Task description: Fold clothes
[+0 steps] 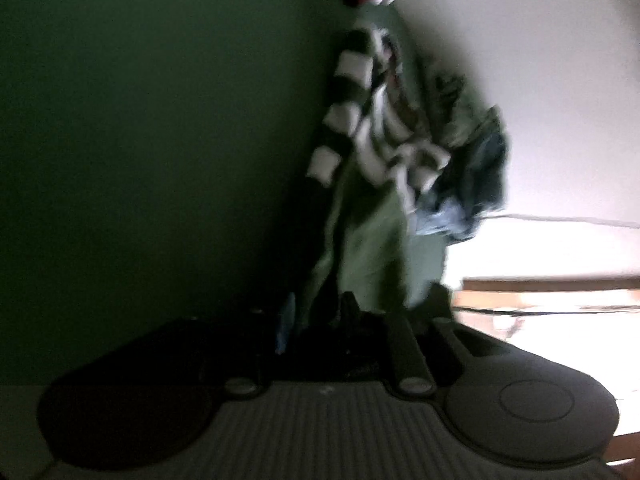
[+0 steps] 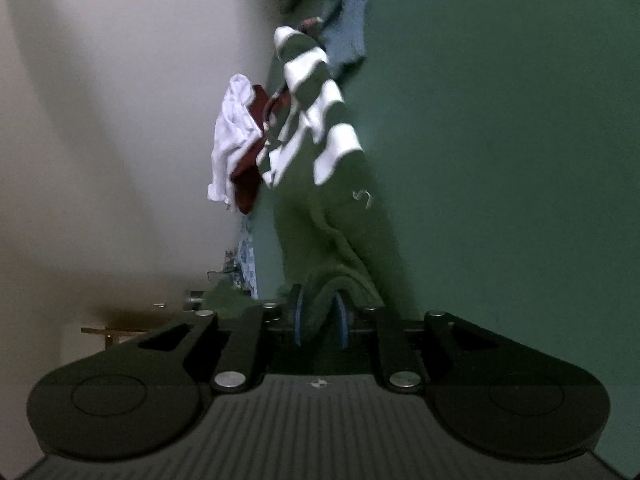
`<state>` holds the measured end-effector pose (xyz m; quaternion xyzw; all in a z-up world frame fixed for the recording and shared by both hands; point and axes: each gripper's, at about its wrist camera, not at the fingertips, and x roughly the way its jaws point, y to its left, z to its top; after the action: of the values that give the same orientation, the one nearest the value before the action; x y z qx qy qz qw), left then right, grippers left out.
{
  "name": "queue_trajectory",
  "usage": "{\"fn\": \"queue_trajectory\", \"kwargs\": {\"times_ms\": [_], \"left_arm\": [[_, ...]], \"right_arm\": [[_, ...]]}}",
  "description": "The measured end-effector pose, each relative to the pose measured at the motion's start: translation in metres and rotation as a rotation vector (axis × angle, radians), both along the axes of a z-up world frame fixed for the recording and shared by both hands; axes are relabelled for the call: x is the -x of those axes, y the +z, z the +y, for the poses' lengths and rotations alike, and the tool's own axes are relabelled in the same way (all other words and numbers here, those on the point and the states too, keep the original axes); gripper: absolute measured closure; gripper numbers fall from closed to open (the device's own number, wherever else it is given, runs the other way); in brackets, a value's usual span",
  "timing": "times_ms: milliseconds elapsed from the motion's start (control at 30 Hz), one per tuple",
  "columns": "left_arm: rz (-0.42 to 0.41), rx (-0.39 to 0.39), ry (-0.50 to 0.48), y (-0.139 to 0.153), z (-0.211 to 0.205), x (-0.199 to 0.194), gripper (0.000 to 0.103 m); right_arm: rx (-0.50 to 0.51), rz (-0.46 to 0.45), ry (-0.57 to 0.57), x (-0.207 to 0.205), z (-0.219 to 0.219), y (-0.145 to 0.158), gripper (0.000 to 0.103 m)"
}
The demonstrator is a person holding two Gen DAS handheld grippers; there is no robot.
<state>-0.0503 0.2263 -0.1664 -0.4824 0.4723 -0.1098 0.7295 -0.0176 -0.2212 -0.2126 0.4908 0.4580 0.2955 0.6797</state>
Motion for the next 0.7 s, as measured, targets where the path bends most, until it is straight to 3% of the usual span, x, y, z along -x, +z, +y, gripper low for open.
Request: {"fn": "queue_trajectory", "kwargs": {"times_ms": [33, 67, 100, 233, 433, 533, 567, 600, 633, 667, 700], "left_arm": [[-0.031, -0.044, -0.010, 0.007, 0.003, 0.004, 0.059], [-0.062, -0.088, -0.020, 0.014, 0.007, 0.008, 0.031], [-0.093, -0.132, -0.030, 0.021, 0.010, 0.012, 0.019], [-0.151, -0.248, -0.113, 0.024, -0.008, 0.016, 0.017], [-0.210, -0.398, -0.255, 0.017, -0.049, 0.016, 0.014], [-0.240, -0.488, -0.317, 0.017, -0.072, 0.016, 0.022], [-0.253, -0.530, -0.331, 0.018, -0.079, 0.018, 0.033], [-0.267, -0.574, -0.342, 0.020, -0.083, 0.022, 0.044], [-0.282, -0.617, -0.353, 0.021, -0.087, 0.026, 0.050], [-0.294, -0.657, -0.360, 0.023, -0.091, 0.030, 0.068], [-0.295, -0.677, -0.349, 0.026, -0.089, 0.035, 0.077]], "right_arm": [[0.060, -0.073, 0.002, 0.006, -0.003, 0.012, 0.068], [0.134, -0.153, 0.002, 0.012, -0.005, 0.025, 0.063], [0.208, -0.234, 0.003, 0.018, -0.007, 0.038, 0.059], [0.431, -0.458, 0.061, 0.042, 0.001, 0.065, 0.059], [0.669, -0.641, 0.130, 0.035, 0.056, 0.058, 0.059], [0.676, -0.626, 0.182, 0.023, 0.073, 0.050, 0.061], [0.675, -0.616, 0.205, 0.021, 0.077, 0.047, 0.061], [0.696, -0.610, 0.224, 0.021, 0.081, 0.044, 0.069], [0.731, -0.615, 0.233, 0.023, 0.083, 0.044, 0.090], [0.730, -0.616, 0.213, 0.024, 0.079, 0.046, 0.093], [0.716, -0.615, 0.184, 0.026, 0.074, 0.049, 0.096]]}}
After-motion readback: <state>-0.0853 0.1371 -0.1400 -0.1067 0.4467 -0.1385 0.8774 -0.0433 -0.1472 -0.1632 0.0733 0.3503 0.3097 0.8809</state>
